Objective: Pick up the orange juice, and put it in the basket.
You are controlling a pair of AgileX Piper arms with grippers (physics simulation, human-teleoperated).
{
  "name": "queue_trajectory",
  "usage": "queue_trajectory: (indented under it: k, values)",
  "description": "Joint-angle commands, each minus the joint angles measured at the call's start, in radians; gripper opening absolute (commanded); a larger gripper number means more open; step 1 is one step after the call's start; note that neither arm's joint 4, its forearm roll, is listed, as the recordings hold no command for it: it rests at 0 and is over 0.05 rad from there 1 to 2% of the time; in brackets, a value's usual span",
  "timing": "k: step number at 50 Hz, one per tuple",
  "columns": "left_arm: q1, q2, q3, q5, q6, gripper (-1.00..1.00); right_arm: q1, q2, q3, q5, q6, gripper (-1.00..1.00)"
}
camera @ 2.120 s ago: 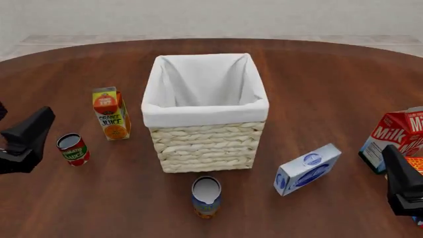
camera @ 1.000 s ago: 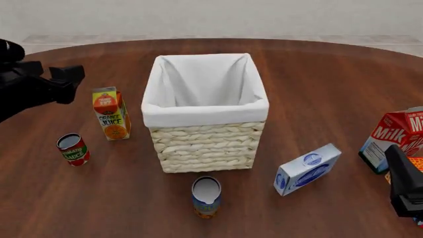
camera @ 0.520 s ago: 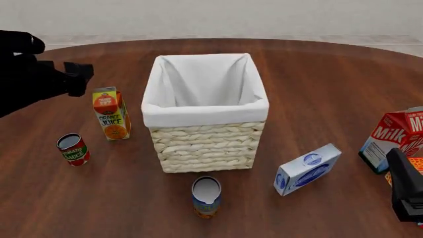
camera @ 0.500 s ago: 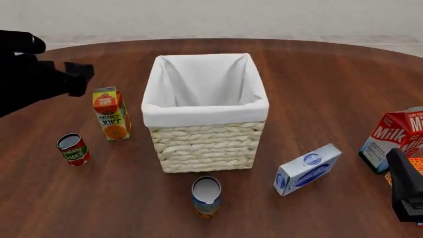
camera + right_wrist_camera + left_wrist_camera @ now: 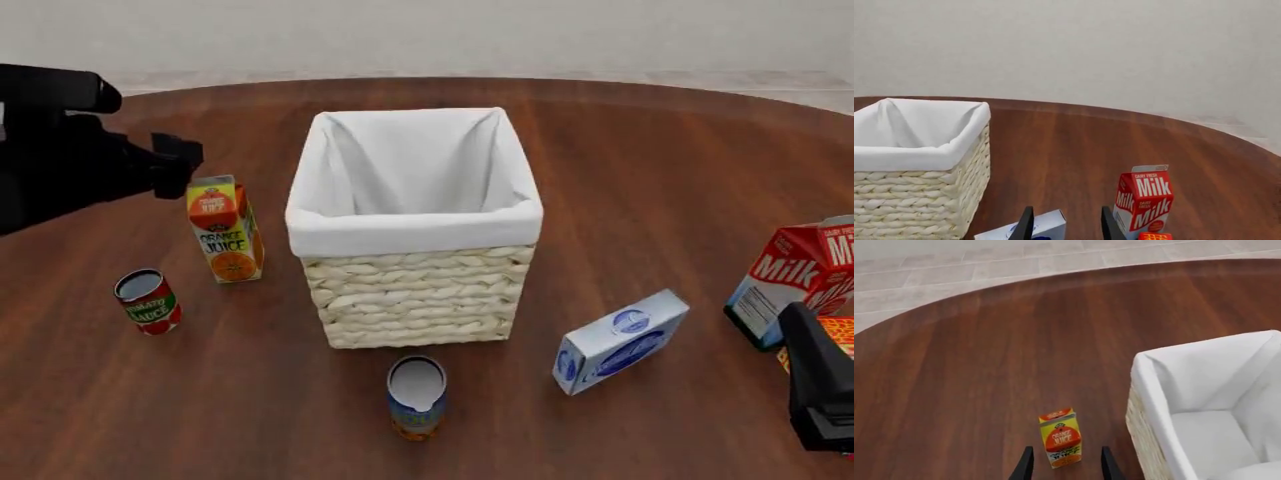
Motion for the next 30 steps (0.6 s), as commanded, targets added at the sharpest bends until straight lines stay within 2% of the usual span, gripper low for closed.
queue_trajectory:
  k: [1,13,30]
  values:
    - [0.017,0.038,-0.021,0.007,0.015,1.00,0.001,-0.001,-0.002,0.002,-0.001,1.00]
    - [0.045,0.127,-0.030,-0.047,0.036,1.00,-0.002,-0.001,-0.003,0.002,-0.001,1.00]
    - [0.043,0.191,-0.023,-0.109,0.020,1.00,-0.003,-0.001,-0.002,0.002,-0.003,1.00]
